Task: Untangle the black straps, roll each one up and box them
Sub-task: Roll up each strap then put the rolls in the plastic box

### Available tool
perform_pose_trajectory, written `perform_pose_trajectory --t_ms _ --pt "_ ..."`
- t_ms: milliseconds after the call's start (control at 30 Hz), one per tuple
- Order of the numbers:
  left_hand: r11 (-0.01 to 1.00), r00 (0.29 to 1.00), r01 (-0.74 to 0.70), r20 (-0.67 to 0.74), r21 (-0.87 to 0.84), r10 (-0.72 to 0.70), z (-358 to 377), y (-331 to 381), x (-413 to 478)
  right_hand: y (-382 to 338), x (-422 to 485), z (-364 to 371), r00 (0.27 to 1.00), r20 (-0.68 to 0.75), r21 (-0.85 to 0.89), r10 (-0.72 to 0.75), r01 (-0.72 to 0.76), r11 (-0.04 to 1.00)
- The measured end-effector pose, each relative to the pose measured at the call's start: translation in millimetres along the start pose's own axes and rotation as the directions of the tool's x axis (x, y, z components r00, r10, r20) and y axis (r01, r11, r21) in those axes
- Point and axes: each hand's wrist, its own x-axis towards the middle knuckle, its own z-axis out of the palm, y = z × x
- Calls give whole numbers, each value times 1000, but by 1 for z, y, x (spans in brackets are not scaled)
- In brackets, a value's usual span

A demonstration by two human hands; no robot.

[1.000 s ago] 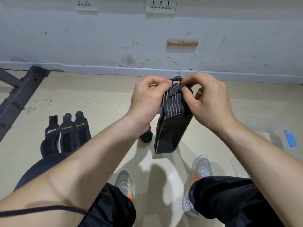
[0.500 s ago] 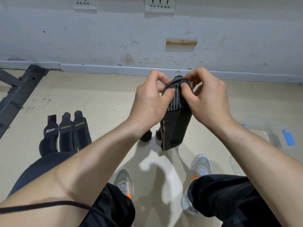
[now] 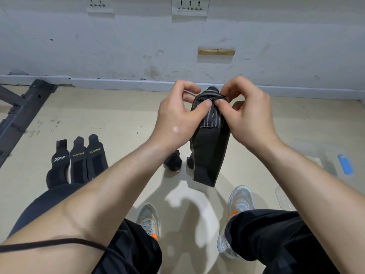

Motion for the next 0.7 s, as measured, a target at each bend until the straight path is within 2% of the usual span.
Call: perform_pose_trajectory --t_ms 167,267,400,700 --pt "999 1000 9 28 -52 -7 -1 -3 1 0 3 -1 996 78 133 48 -58 989" --pt "994 999 41 28 -99 -39 -2 -4 2 0 6 -3 987 139 274 85 -121 954" --pt "988 999 32 14 -153 -30 -4 -1 1 -1 7 -6 971 196 440 138 -213 873" --pt "978 997 29 -62 -206 -42 -3 -2 6 -9 10 -4 906 331 639 263 -421 644"
